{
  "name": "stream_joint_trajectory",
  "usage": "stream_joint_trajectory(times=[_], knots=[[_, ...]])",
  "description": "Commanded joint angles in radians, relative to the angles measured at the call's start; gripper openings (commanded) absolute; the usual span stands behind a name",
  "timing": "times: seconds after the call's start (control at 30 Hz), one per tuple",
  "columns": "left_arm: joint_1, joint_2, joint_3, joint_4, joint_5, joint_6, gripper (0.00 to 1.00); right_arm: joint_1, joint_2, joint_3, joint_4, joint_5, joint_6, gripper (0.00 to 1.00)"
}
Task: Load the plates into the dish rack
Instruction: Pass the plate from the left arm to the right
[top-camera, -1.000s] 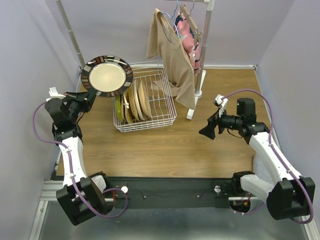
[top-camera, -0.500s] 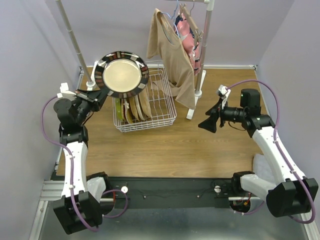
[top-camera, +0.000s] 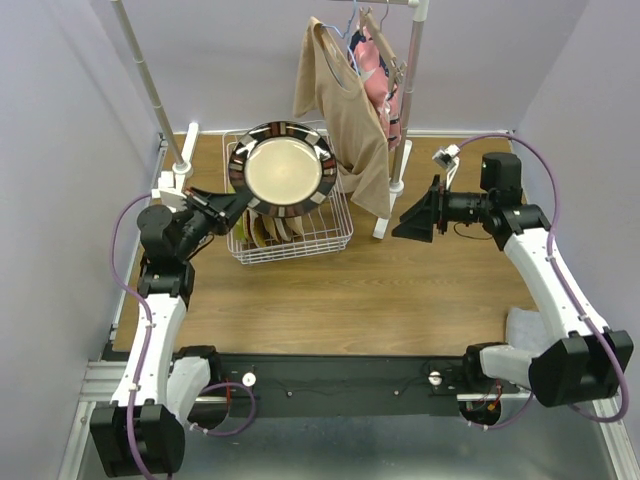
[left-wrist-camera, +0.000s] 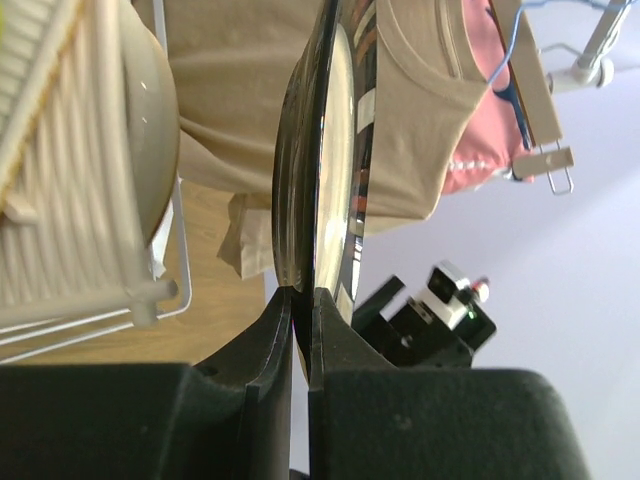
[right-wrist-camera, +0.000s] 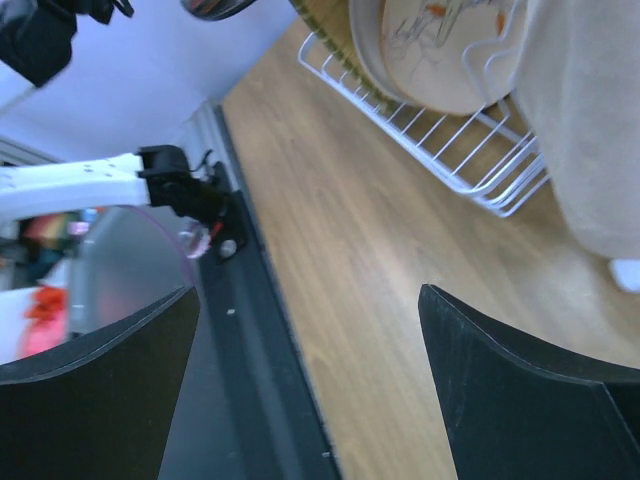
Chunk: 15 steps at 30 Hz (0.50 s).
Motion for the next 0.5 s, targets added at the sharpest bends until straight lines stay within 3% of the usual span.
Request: stream_joint_trajectory(times=[0.0, 0.47], knots=[[-0.060, -0.083, 0.007, 0.142, -0.035, -0.035, 0.00, 0.008, 0.056, 0.023, 0.001, -0.065, 0.145, 0.99], [-0.342, -0.064, -0.042, 0.179, -0.154, -0.043, 0.00, 0.013, 0.076, 0.000, 0.108, -0.031, 0.401, 0.94]])
